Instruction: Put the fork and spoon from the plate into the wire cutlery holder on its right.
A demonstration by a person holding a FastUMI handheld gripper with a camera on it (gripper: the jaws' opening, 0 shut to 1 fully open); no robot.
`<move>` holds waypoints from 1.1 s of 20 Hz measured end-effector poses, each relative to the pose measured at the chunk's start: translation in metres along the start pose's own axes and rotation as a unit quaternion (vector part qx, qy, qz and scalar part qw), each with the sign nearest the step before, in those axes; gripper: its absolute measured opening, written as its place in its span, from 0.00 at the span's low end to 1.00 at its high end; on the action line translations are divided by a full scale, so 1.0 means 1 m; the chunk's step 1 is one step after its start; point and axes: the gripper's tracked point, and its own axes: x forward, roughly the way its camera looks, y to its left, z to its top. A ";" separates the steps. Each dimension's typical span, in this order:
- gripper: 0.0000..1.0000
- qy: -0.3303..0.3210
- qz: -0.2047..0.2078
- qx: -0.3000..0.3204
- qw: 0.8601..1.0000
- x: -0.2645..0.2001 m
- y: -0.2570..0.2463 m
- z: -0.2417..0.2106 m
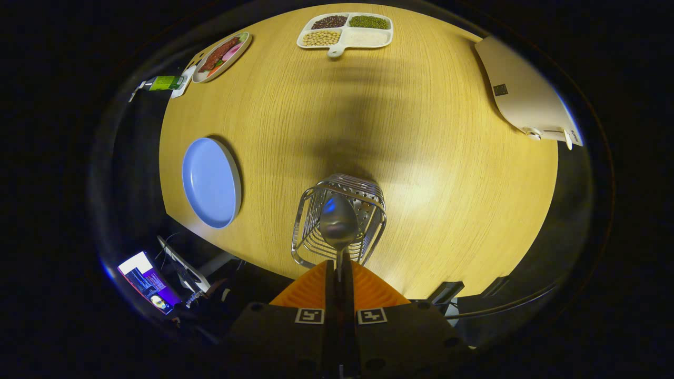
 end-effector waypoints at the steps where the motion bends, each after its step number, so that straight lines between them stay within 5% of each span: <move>1: 0.08 -0.002 -0.001 0.001 1.000 0.001 0.000 0.000; 10: 0.14 -0.048 0.022 0.016 0.998 -0.005 0.005 0.009; 12: 0.28 -0.068 0.026 0.018 0.997 -0.008 0.008 0.009; 14: 0.52 -0.093 0.032 0.021 0.995 -0.016 0.013 0.010; 16: 0.97 -0.126 0.031 0.019 0.991 -0.023 0.016 0.013; 22: 1.00 -0.255 0.019 0.005 0.967 -0.055 0.033 0.020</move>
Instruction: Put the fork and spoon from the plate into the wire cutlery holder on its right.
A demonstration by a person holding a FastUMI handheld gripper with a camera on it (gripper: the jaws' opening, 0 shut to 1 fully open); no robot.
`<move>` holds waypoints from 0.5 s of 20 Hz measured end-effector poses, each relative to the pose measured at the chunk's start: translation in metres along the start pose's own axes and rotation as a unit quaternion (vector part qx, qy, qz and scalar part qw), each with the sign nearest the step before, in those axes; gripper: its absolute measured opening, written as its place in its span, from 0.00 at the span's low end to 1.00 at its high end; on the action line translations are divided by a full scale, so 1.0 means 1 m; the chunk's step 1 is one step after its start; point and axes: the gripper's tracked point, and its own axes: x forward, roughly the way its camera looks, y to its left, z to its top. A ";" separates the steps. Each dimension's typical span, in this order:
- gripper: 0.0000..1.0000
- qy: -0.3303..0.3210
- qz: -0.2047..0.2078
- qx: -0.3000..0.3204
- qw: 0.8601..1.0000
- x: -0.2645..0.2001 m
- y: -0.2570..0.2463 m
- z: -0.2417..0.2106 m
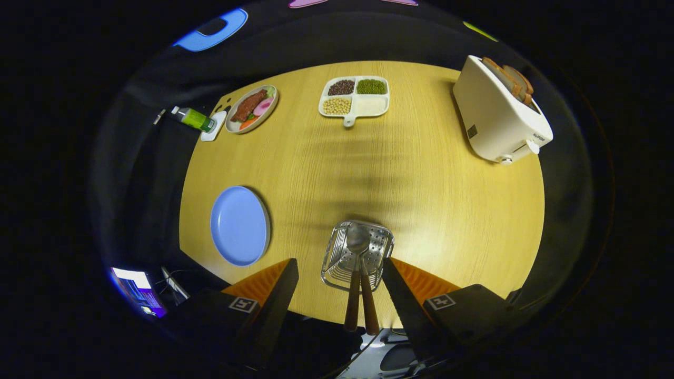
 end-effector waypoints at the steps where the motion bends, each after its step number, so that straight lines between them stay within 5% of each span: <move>1: 1.00 -0.020 -0.001 -0.001 1.000 -0.006 0.003 0.003; 10: 0.99 -0.229 -0.025 -0.040 0.972 -0.096 0.026 0.034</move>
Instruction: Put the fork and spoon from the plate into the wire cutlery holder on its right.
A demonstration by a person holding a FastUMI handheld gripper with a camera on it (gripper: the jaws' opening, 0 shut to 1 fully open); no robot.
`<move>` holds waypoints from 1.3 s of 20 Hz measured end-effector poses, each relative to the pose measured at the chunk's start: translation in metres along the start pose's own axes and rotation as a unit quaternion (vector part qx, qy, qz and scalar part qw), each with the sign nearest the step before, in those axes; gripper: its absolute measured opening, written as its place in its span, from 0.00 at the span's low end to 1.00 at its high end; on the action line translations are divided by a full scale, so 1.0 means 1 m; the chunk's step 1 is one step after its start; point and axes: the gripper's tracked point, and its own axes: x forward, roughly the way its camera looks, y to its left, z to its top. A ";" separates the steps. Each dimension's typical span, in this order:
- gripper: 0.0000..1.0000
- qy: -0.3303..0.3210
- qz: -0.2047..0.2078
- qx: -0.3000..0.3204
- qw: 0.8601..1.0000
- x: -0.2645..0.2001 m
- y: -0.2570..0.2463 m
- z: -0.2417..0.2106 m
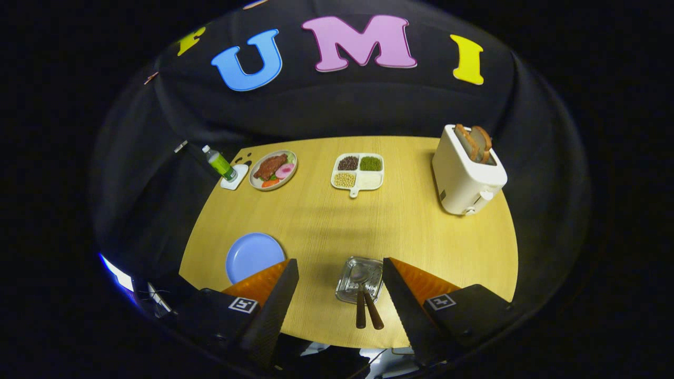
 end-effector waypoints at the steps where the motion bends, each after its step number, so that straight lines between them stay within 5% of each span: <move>1: 0.99 -0.025 -0.004 -0.010 1.000 -0.006 0.002 0.008; 9: 0.99 -0.172 0.012 -0.056 0.983 -0.066 0.045 0.053; 26: 0.99 -0.256 -0.008 -0.067 0.964 -0.101 0.041 0.075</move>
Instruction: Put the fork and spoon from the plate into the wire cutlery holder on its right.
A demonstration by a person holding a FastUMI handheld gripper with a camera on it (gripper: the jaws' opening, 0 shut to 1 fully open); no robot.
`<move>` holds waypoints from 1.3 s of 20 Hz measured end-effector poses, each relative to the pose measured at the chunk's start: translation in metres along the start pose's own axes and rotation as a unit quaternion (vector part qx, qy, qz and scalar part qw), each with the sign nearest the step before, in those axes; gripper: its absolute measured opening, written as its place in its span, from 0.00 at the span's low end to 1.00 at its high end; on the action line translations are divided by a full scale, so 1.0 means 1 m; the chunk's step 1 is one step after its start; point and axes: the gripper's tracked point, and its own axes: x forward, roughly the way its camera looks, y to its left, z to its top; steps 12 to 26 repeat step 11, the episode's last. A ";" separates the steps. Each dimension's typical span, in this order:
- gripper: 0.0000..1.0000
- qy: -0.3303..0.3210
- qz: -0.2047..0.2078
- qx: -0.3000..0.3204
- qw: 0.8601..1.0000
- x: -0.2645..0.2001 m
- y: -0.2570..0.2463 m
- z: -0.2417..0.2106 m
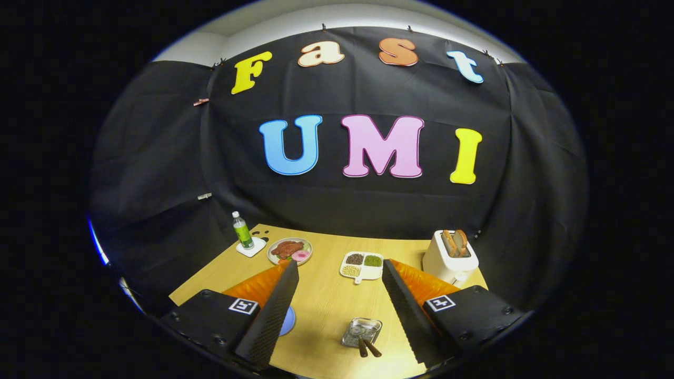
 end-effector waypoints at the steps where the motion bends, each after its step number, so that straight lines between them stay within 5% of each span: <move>1: 0.99 -0.002 -0.003 -0.001 1.000 0.000 -0.004 0.001; 26: 0.99 -0.007 0.014 -0.005 1.000 0.006 -0.022 0.004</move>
